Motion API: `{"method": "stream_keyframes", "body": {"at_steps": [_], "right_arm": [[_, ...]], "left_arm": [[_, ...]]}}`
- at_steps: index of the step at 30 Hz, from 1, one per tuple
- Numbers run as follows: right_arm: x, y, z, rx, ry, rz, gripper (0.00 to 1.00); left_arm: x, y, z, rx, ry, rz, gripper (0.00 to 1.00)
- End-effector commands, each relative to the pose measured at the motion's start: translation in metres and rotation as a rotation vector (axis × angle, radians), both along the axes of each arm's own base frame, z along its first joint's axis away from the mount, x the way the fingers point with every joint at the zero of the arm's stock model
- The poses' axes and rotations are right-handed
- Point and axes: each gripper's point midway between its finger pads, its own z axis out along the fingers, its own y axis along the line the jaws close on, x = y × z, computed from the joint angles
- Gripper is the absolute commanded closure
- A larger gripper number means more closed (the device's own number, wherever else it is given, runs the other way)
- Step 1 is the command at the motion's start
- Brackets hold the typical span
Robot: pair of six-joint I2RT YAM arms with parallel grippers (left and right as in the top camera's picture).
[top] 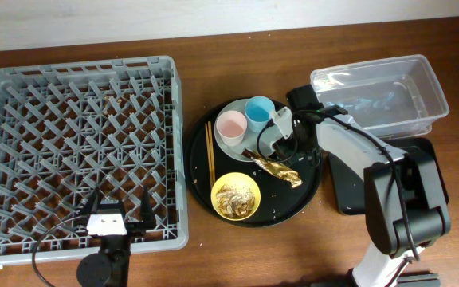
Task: Sort waste into correct bins and load items into the dishwasher rack
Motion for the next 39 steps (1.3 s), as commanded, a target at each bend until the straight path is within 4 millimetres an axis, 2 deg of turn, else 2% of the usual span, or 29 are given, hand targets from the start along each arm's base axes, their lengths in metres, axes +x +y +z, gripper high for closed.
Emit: {"method": "stream_keyframes", "body": {"at_steps": [1, 3, 5, 9, 12, 13, 15, 19, 20, 27, 32, 34, 37, 39], "right_arm": [[-0.006, 0.000, 0.005, 0.016, 0.016, -0.001, 0.72], [-0.007, 0.000, 0.016, 0.013, 0.031, -0.002, 0.88], [-0.008, 0.000, 0.032, 0.008, 0.055, -0.002, 0.96], [-0.013, 0.001, 0.062, 0.010, 0.105, -0.001, 0.96], [-0.032, 0.016, 0.065, 0.093, 0.191, 0.005, 0.92], [-0.043, 0.022, 0.061, 0.102, 0.227, 0.021, 0.75], [-0.050, 0.025, 0.050, 0.075, 0.237, 0.042, 0.58], [-0.054, 0.024, 0.014, 0.044, 0.197, 0.058, 0.11], [-0.055, 0.024, 0.008, 0.046, 0.188, 0.059, 0.04], [-0.075, 0.019, -0.007, 0.035, 0.237, 0.089, 0.01], [-0.075, 0.019, -0.007, 0.031, 0.229, 0.148, 0.00], [-0.080, 0.017, -0.010, 0.027, 0.243, 0.147, 0.05], [-0.089, 0.015, -0.018, 0.024, 0.260, 0.147, 0.06], [-0.091, 0.014, -0.026, 0.026, 0.250, 0.147, 0.16]], "left_arm": [[0.000, -0.003, -0.001, 0.015, -0.002, -0.016, 0.01], [0.000, -0.003, -0.001, 0.015, -0.002, -0.016, 0.01], [0.000, -0.003, -0.001, 0.015, -0.002, -0.016, 0.01], [0.000, -0.003, -0.001, 0.015, -0.002, -0.016, 0.01], [0.000, -0.003, -0.001, 0.015, -0.002, -0.016, 0.01], [0.000, -0.003, -0.001, 0.015, -0.002, -0.016, 0.01], [0.000, -0.003, -0.001, 0.015, -0.002, -0.016, 0.01], [0.000, -0.003, -0.001, 0.015, -0.002, -0.016, 0.01], [0.000, -0.003, -0.001, 0.014, -0.002, -0.016, 0.01], [0.000, -0.003, -0.001, 0.014, -0.002, -0.016, 0.01], [0.000, -0.003, -0.001, 0.015, -0.002, -0.016, 0.01], [0.000, -0.003, -0.001, 0.014, -0.002, -0.016, 0.01], [0.000, -0.003, -0.001, 0.014, -0.002, -0.016, 0.01], [0.000, -0.003, -0.001, 0.015, -0.002, -0.016, 0.01]]}}
